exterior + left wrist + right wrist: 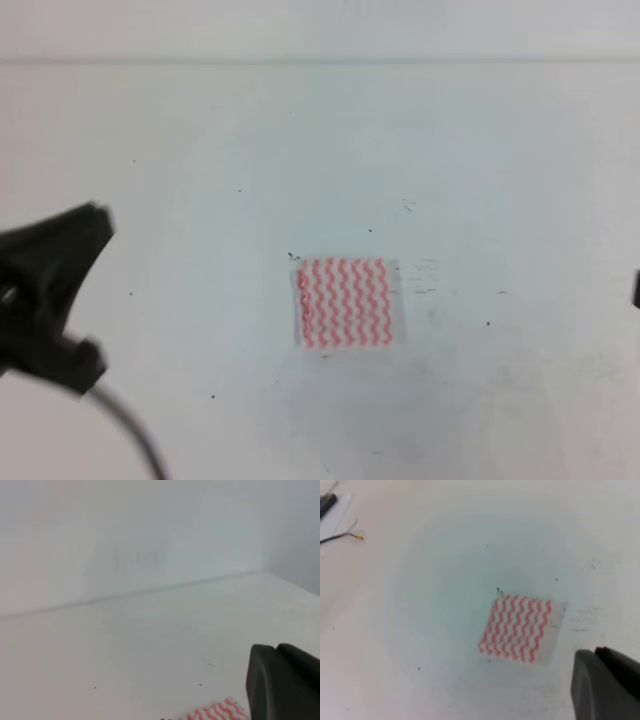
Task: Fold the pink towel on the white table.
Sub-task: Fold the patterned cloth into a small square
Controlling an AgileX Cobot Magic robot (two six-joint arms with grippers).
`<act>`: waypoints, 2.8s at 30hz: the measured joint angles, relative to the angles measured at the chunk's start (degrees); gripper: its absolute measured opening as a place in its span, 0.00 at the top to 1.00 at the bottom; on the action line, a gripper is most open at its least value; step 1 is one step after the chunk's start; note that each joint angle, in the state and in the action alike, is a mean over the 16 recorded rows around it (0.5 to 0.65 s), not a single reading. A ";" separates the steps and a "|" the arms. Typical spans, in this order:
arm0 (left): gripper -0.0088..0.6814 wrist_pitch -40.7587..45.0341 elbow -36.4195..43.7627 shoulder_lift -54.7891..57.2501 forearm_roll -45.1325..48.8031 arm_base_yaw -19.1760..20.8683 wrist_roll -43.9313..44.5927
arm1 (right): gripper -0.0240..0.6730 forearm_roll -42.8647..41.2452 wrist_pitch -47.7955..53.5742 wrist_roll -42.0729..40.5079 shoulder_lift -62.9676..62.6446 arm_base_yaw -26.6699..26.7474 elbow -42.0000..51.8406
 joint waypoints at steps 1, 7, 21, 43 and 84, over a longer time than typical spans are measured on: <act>0.99 -0.63 1.47 -2.34 0.00 0.00 -0.13 | 0.99 0.02 -1.10 -0.18 -2.23 -0.01 1.99; 1.00 -4.67 10.99 -16.02 0.31 0.01 -0.30 | 0.99 0.37 -7.86 -0.95 -14.76 -0.01 13.31; 1.00 -14.87 26.28 -30.11 0.10 0.01 -0.52 | 0.99 1.79 -25.33 -1.06 -27.27 -0.03 33.11; 1.00 -17.22 29.85 -30.37 0.41 0.01 -0.57 | 0.99 3.73 -33.10 -1.06 -27.73 -0.06 43.12; 0.99 -19.84 29.75 -29.95 -0.10 0.00 -0.57 | 0.99 -9.58 -17.62 -7.17 -41.82 -20.01 43.43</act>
